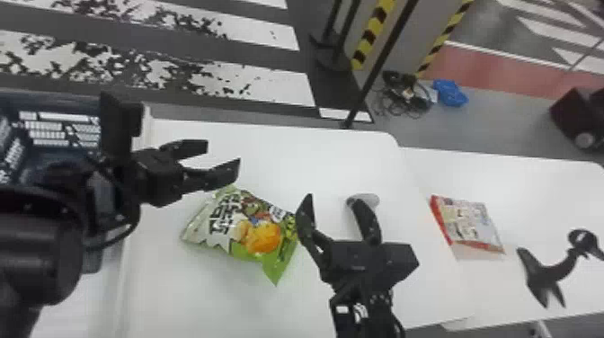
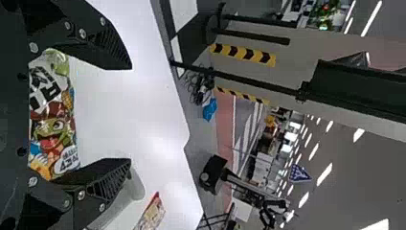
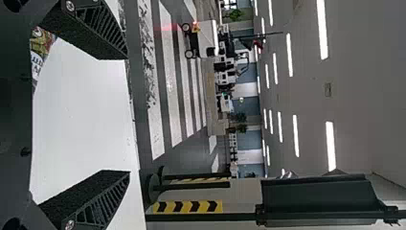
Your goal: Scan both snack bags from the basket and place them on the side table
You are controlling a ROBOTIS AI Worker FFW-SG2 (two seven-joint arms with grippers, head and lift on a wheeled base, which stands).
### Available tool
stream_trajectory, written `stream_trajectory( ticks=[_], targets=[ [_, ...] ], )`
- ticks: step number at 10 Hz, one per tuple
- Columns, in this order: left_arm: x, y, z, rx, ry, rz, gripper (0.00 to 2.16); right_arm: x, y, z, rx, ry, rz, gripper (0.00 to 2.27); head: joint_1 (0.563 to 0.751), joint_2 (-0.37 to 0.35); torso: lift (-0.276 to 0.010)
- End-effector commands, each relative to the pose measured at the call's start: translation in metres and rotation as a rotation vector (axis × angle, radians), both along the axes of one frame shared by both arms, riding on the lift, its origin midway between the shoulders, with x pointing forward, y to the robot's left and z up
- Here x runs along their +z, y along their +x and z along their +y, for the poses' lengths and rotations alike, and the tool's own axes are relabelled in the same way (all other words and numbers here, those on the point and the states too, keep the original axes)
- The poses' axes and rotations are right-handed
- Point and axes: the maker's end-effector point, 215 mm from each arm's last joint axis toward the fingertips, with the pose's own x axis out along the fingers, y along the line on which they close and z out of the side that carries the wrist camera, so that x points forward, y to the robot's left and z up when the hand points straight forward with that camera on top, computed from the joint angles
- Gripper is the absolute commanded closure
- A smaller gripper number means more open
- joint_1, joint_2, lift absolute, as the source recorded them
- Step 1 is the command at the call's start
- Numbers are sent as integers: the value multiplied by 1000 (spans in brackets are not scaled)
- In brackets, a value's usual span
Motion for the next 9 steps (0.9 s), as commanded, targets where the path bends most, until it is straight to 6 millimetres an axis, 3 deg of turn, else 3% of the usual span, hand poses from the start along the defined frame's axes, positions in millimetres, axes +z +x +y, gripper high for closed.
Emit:
stream_trajectory(
  ticks=[1,3,4,6,7,9],
  targets=[
    [24,10,28,78,38,-73,70,-1,0,3,8,2,11,49,695,-306,-75],
    [50,20,93,225,58,-131,70,-26,1,14,60,13,122,49,695,-240,-75],
    [50,21,133,299,71,-135,76,-40,3,19,103,39,183,46,695,-215,-75],
    [53,17,205,441,69,-185,76,-74,3,34,190,116,345,46,695,-92,-75],
    [47,12,231,493,65,-173,76,-86,2,39,220,145,415,46,695,-61,-75],
    [46,-4,266,551,52,-198,80,-114,-8,48,280,258,596,46,695,30,-75]
  ],
)
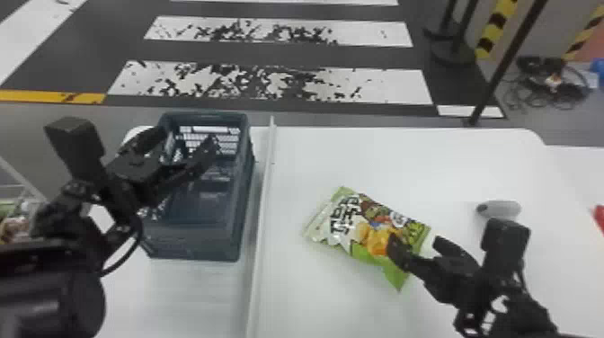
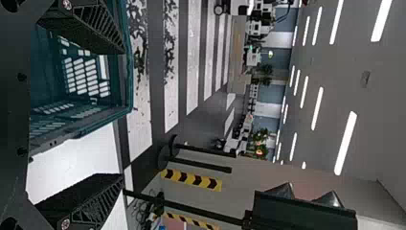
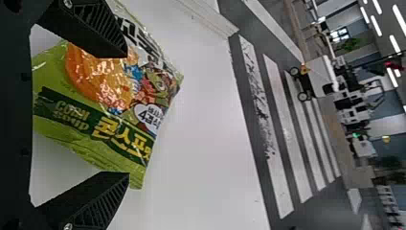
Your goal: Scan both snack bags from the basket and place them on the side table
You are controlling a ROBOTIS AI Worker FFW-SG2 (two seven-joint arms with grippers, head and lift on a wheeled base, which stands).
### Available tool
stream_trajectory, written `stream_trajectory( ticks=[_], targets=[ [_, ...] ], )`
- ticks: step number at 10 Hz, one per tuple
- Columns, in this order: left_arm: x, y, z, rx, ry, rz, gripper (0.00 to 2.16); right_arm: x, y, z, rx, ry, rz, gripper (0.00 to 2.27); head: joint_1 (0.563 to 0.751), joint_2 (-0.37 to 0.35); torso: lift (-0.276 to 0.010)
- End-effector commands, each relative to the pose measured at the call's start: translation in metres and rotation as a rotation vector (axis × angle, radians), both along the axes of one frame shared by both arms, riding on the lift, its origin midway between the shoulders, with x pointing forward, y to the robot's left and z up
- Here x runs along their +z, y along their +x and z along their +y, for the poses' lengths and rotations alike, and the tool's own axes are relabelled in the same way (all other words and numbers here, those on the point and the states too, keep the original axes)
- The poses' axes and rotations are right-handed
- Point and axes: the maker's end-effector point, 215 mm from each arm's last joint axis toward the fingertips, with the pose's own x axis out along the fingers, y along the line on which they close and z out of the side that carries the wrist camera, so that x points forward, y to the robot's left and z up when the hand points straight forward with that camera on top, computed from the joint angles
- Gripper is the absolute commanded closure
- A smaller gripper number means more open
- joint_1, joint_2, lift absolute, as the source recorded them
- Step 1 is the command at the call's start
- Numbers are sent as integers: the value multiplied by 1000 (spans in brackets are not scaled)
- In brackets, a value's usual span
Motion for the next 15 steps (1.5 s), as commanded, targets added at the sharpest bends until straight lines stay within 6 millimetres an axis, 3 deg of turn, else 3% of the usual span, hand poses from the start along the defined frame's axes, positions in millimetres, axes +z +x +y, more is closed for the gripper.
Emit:
stream_trajectory(
  ticks=[1,4,6,7,8,9,11,12,13,15],
  targets=[
    [2,-13,22,36,-9,-29,80,-15,-4,3,18,62,128,46,695,60,-75],
    [-4,-27,37,61,-17,-36,80,-31,0,5,37,135,254,93,695,102,-75],
    [-6,-29,38,60,-25,-33,83,-44,-6,19,61,303,352,427,695,125,-75],
    [-9,-31,39,62,-27,-27,83,-45,-5,18,65,330,354,1116,695,136,-75],
    [-11,-31,41,66,-26,-24,83,-44,-9,19,64,377,372,2142,695,140,-75],
    [-14,-32,41,66,-27,-20,83,-35,-7,16,57,436,352,2256,695,141,-75],
    [-17,-34,41,67,-27,-13,83,-10,0,4,35,567,293,2256,695,140,-75],
    [-19,-36,43,70,-25,-9,83,3,7,-10,15,564,255,2256,695,132,-75],
    [-20,-37,44,72,-25,-6,83,18,16,-27,0,522,208,2256,695,124,-75],
    [-21,-37,44,72,-25,-5,83,53,46,-77,-52,171,54,2256,695,75,-75]
  ],
)
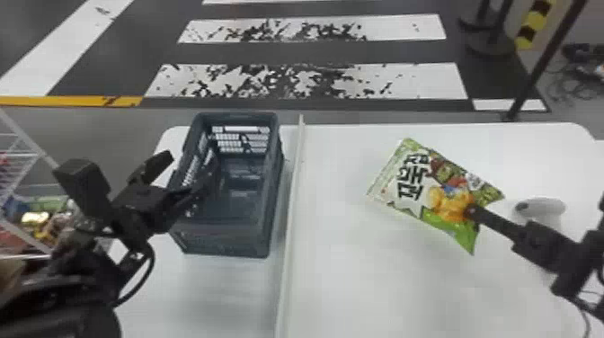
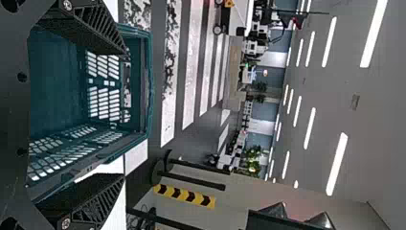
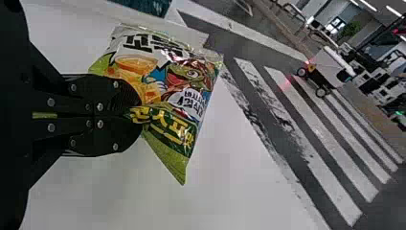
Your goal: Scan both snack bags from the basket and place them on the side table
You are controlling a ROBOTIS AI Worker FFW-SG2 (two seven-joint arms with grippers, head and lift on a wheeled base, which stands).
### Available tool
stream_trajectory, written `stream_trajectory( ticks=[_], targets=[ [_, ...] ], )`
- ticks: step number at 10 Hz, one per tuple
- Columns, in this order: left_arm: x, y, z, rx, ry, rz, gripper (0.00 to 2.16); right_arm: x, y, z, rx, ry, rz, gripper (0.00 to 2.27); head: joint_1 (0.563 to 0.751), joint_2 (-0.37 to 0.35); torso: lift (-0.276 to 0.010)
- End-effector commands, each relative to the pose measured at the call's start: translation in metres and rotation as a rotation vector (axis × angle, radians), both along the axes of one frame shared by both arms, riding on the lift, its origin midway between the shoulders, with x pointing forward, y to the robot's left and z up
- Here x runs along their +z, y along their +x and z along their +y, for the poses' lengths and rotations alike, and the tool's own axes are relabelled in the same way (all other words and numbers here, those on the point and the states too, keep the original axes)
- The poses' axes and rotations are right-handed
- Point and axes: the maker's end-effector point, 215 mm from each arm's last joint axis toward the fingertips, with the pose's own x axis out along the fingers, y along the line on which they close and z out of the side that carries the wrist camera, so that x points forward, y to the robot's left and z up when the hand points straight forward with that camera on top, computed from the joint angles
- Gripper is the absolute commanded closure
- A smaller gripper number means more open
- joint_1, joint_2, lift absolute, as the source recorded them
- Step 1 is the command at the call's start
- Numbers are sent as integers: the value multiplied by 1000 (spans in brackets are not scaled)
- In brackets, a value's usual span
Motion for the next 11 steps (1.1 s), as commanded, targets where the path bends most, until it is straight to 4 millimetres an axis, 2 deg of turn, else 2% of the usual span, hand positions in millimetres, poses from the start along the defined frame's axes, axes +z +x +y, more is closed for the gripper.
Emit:
stream_trajectory(
  ticks=[1,3,4,5,7,9,11],
  targets=[
    [-2,0,0,0,-3,5,83,29,20,-19,-4,-321,-118,2256,695,39,-75],
    [-3,0,0,0,-1,5,87,49,36,-30,33,-779,-234,2256,695,3,-75],
    [-3,0,1,1,0,5,87,56,38,-30,58,-979,-283,2256,695,-11,-75],
    [-3,0,2,2,0,8,87,52,33,-23,109,-1195,-315,2256,695,-14,-75],
    [-6,0,3,5,-1,10,87,27,9,-9,235,-1557,-348,2256,695,-4,-75],
    [-9,2,3,8,-8,15,87,-9,-22,6,371,-1740,-352,2256,695,26,-75],
    [-10,1,7,13,-8,17,87,-29,-51,33,490,-1811,-403,2253,695,45,-75]
  ],
)
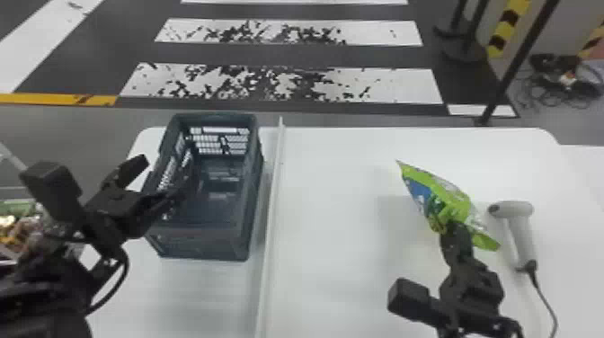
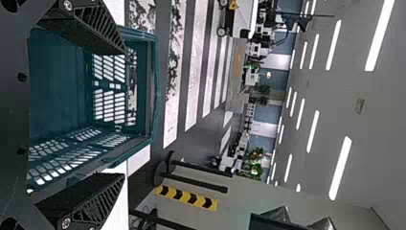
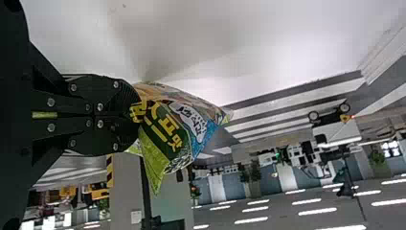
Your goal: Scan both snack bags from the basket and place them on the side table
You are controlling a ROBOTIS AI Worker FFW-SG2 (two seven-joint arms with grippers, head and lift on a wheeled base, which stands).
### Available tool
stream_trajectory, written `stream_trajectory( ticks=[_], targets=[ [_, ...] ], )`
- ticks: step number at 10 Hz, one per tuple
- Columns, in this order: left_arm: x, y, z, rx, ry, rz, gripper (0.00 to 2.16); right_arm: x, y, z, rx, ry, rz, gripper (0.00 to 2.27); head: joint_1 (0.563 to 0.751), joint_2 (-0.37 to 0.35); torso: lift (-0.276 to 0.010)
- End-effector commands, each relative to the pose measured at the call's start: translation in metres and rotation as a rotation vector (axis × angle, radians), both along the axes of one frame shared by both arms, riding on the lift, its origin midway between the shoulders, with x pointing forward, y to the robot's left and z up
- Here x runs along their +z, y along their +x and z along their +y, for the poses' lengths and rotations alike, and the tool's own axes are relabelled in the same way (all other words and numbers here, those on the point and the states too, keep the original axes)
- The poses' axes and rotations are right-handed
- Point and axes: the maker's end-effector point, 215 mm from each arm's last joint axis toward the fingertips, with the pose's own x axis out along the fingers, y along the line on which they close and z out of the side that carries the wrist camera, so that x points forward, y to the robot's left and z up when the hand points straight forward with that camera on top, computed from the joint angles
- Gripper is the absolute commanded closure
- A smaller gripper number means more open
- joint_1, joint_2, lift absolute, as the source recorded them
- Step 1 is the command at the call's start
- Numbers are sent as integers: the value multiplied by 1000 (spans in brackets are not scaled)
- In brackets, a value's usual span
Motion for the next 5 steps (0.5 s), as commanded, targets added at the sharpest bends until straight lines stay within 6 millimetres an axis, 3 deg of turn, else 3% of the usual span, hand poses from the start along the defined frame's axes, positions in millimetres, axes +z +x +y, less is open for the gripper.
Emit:
stream_trajectory(
  ticks=[1,2,3,4,5],
  targets=[
    [0,0,3,4,1,0,87,-16,-21,20,65,-21,39,1899,695,68,-75],
    [-3,-1,4,6,-2,4,87,-22,-30,29,80,-4,60,1160,695,91,-75],
    [-4,-1,4,5,-4,6,87,-27,-36,35,77,36,80,178,695,109,-75],
    [-4,-2,3,5,-5,4,87,-29,-39,37,74,71,106,-2,695,117,-75],
    [-2,-1,4,5,-3,-2,87,-34,-46,40,66,147,162,2,695,128,-75]
  ],
)
